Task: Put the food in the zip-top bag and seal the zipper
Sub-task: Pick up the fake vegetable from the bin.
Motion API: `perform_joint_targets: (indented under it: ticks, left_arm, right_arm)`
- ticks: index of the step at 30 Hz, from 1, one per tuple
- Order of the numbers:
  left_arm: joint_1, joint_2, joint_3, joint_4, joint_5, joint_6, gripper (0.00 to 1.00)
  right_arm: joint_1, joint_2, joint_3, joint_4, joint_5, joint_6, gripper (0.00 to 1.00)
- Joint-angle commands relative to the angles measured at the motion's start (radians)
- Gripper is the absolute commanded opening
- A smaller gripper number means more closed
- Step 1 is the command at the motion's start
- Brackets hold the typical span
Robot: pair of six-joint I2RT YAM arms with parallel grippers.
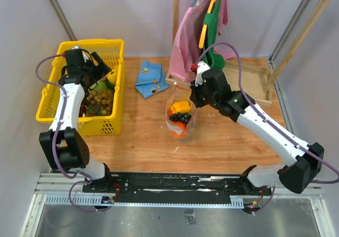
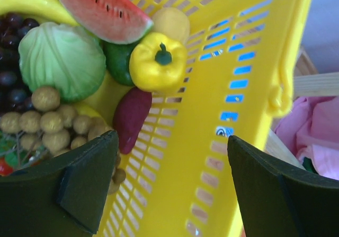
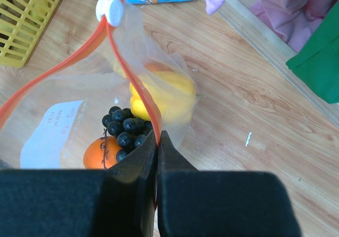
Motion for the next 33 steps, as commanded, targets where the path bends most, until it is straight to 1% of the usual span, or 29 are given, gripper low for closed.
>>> perform_joint_targets:
  ticks: [1,7,14,19,23,24,26,27,28,31,33]
  left_arm:
    - [0.006,0.100,0.058,0.119,0.028,0.042,0.87]
    - [0.006,0.246,0.111,0.171,0.075,0.066,0.88]
    - [0.007,0.399,0.170,0.186,0.136,0.092,0.91]
    - [-0.008,0.454,0.173,0.220,0.229,0.093,0.92]
    - [-0.032,0.485,0.183,0.221,0.236,0.123,0.90]
    - [-0.034,0.495,0.187,0.219,0.232,0.126,0.89]
    - [-0.036,0.510,0.193,0.217,0.225,0.133,0.82]
    - [-0.035,0.515,0.197,0.211,0.222,0.140,0.75]
    - [-0.035,0.518,0.205,0.202,0.220,0.146,0.70]
    - [-0.035,0.503,0.227,0.177,0.208,0.161,0.56]
    - [-0.035,0.477,0.233,0.159,0.192,0.174,0.51]
  right_arm:
    - [-0.014,0.012,0.022,0.025,-0.019,0.011,0.01]
    - [-0.014,0.027,0.026,0.028,-0.025,0.009,0.01]
    - [-0.014,0.053,0.039,0.032,-0.045,0.012,0.01]
    - [-0.014,0.067,0.052,0.034,-0.052,0.008,0.01]
    - [-0.014,0.074,0.059,0.034,-0.050,0.002,0.01]
    - [-0.015,0.076,0.061,0.034,-0.049,0.000,0.01]
    - [-0.014,0.078,0.065,0.035,-0.048,0.000,0.01]
    - [-0.014,0.078,0.066,0.035,-0.047,-0.001,0.01]
    - [-0.015,0.078,0.067,0.035,-0.045,-0.003,0.01]
    - [-0.014,0.078,0.070,0.033,-0.038,-0.004,0.01]
    - [-0.014,0.080,0.075,0.031,-0.037,-0.005,0.01]
